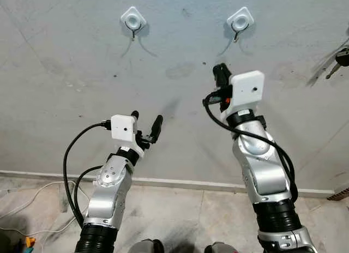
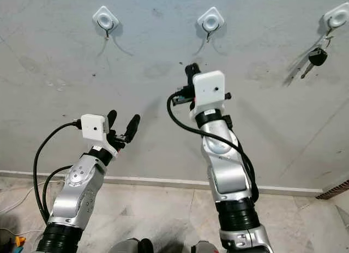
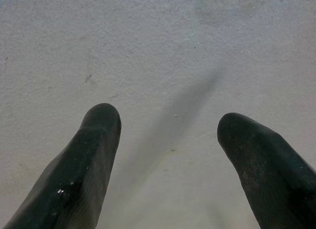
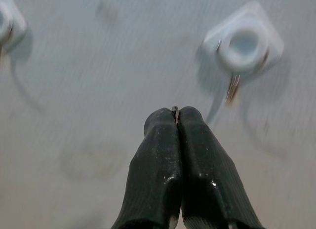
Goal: Hang keys on a hook
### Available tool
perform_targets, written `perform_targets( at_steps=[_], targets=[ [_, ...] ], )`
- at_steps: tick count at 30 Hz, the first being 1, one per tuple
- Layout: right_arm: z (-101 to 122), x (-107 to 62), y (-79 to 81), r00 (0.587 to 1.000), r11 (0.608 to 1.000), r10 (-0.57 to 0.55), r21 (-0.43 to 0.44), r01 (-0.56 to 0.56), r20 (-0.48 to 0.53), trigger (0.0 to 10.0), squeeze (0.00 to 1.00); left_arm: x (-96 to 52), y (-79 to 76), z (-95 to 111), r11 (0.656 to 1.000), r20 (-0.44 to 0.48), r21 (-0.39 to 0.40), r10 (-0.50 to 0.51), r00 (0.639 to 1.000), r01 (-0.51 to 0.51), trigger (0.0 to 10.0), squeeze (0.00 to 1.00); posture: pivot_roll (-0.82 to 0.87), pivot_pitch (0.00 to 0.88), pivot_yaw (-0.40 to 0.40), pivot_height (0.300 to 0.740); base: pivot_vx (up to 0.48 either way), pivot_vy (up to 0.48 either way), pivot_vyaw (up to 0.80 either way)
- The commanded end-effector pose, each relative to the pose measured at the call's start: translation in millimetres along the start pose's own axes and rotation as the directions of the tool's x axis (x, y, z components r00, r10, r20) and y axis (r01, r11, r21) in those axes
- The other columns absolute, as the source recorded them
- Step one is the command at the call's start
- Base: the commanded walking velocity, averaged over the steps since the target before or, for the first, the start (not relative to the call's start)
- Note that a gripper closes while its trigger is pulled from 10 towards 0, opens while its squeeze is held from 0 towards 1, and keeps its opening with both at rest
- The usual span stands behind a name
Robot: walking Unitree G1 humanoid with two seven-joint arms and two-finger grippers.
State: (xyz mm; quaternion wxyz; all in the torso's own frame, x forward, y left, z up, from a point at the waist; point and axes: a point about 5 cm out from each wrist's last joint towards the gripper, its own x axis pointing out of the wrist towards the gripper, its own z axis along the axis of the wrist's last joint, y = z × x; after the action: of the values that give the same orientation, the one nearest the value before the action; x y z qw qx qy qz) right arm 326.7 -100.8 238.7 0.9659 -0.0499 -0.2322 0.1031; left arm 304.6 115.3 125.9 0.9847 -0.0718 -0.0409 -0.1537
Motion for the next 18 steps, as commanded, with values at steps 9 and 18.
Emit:
perform_targets(
  at_steps=[9, 18],
  targets=[
    [10.0, 10.7, -13.0, 0.998, 1.000, -0.031, 0.000, 0.031, 0.053, 10.0, 0.00, -5.0, 4.1, 3.0, 1.000, 0.005, 0.023, 0.015, 1.000, -0.015, 10.0, 0.00, -0.02, 0.179, 0.070, 0.740, 0.000, -0.285, 0.00],
    [8.0, 7.2, -11.9, 0.998, 0.999, -0.034, -0.005, 0.035, 0.049, 10.0, 0.00, -2.3, 1.8, 3.6, 1.000, 0.005, 0.019, 0.000, 1.000, 0.000, 10.0, 0.00, -0.03, 0.178, 0.086, 0.740, 0.000, -0.364, 0.00]
  ],
)
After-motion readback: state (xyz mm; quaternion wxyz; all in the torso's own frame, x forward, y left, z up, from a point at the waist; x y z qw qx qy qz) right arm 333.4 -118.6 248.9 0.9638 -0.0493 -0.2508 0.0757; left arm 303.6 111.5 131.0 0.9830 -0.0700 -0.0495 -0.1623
